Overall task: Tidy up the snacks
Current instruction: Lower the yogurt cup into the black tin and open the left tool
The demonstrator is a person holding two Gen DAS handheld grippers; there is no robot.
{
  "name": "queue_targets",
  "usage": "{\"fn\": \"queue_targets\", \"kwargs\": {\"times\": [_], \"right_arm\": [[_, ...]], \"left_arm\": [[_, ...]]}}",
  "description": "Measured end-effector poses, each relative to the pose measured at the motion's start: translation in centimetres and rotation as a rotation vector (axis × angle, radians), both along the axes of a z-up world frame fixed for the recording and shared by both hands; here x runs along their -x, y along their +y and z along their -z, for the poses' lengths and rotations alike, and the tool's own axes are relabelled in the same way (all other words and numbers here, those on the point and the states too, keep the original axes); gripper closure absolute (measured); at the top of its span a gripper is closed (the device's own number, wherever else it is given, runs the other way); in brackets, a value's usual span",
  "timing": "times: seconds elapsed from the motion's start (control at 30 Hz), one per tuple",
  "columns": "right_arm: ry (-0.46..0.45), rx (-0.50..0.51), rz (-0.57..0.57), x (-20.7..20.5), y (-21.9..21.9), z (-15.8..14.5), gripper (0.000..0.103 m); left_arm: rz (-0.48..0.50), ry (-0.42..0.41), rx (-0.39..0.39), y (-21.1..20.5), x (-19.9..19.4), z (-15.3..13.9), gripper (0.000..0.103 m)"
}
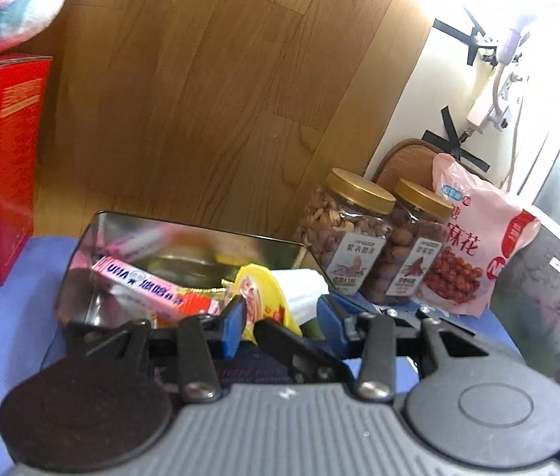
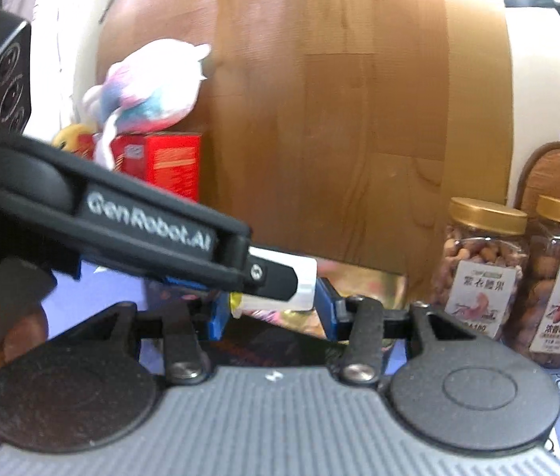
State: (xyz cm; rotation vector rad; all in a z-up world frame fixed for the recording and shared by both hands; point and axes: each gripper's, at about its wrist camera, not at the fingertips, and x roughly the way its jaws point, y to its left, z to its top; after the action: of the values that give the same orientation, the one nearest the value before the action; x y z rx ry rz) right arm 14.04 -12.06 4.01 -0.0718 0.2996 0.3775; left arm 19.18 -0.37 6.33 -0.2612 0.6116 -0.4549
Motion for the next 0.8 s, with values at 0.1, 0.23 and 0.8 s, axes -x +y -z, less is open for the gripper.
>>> {"fn": "queue_targets", "kwargs": {"times": [0.1, 0.23, 0.8], "right_arm": [[0.002, -0.022, 0.023, -0.9, -0.2, 0.4, 0.055], [-0.011, -0.029, 0.057, -1.2, -0.5, 1.2, 0.054], [0.338, -0.19, -0.311, 3.5, -0.1, 2.0, 0.054]], "left_arm": [[-0.008, 0.0, -0.013, -0.8, -0.9, 0.3, 0.063], [-0.035, -0.008, -0.038, -1.5, -1.7, 0.7, 0.063], [-0.207, 0.063, 0.096, 12.6, 9.1, 2.2, 0.056]]}}
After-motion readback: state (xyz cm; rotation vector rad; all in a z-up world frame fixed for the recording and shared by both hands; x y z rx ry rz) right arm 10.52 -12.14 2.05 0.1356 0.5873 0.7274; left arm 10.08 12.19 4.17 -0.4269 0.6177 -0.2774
